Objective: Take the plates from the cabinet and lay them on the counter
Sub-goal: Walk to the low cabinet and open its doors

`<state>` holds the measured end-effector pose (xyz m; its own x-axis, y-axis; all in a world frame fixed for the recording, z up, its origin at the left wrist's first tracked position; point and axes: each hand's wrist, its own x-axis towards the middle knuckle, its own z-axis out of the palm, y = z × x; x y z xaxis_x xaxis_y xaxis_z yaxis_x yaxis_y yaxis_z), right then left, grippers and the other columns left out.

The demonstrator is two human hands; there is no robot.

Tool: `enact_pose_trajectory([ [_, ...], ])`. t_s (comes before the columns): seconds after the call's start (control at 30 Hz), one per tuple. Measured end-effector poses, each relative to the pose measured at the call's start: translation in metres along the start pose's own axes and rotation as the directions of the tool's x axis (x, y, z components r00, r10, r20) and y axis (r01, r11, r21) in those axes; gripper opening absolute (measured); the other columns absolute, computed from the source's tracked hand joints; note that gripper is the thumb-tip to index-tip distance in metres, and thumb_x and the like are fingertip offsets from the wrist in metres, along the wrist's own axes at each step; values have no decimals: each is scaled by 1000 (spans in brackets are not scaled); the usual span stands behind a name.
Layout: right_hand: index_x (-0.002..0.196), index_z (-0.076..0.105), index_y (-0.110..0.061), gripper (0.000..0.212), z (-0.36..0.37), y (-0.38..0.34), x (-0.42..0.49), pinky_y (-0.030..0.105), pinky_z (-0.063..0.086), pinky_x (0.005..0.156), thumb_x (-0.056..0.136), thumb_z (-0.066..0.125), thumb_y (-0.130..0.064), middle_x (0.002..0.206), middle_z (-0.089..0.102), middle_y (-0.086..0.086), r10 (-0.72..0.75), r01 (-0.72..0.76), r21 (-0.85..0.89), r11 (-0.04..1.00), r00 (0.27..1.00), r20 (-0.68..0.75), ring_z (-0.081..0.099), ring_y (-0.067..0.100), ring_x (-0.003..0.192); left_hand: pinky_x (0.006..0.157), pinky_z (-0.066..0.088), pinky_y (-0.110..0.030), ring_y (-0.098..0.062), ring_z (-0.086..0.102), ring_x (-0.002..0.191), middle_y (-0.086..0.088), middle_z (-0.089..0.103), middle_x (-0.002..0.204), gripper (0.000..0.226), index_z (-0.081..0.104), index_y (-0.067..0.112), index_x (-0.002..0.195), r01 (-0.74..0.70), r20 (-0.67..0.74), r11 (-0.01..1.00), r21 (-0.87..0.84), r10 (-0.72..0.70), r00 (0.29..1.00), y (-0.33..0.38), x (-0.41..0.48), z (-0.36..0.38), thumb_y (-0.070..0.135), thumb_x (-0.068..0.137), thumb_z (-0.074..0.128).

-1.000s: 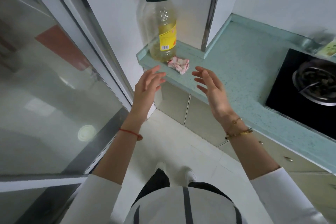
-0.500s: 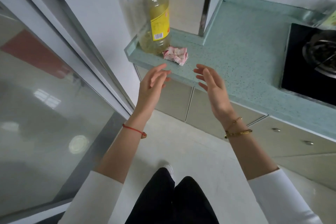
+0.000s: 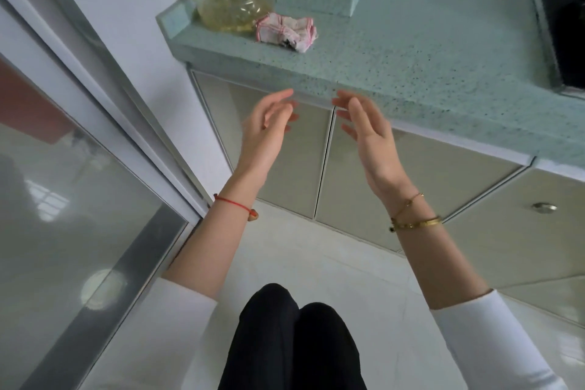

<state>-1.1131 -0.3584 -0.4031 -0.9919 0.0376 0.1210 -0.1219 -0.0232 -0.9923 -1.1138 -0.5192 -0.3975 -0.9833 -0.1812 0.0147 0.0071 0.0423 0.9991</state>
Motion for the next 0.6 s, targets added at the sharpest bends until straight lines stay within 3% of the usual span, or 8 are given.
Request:
enact_pose_trajectory([
  [0.17,122,59,-14,27,2,57,9,36,40,111,102,42,-22,116,64,-4,-119,118,-34,992,993,-15,57,13,118,82,54,-27,-19,68,92,-8,69,120,32,62,11,130,42,9,996,-75,-41,999,-58,21,17,8,99,53],
  [0.27,124,58,-17,28,2,83,11,38,41,112,101,42,-23,122,63,0,-197,195,-53,979,980,-19,57,15,122,86,54,-30,-23,68,100,-10,65,133,42,52,10,140,103,40,969,-224,-96,995,-80,37,25,9,98,58],
  [0.4,132,56,-10,34,1,109,16,38,41,113,103,42,-19,131,62,4,-284,280,-105,954,959,-21,56,16,126,91,55,-32,-25,63,123,-3,57,144,58,35,13,152,101,138,932,-347,-55,989,-97,56,32,8,98,57],
  [0.6,137,53,-10,35,-4,129,17,43,40,113,105,40,-15,135,60,2,-328,317,-168,933,944,-38,54,14,128,106,49,-42,-21,64,115,-3,54,147,62,26,11,155,104,237,876,-472,13,971,-100,64,47,5,99,52],
])
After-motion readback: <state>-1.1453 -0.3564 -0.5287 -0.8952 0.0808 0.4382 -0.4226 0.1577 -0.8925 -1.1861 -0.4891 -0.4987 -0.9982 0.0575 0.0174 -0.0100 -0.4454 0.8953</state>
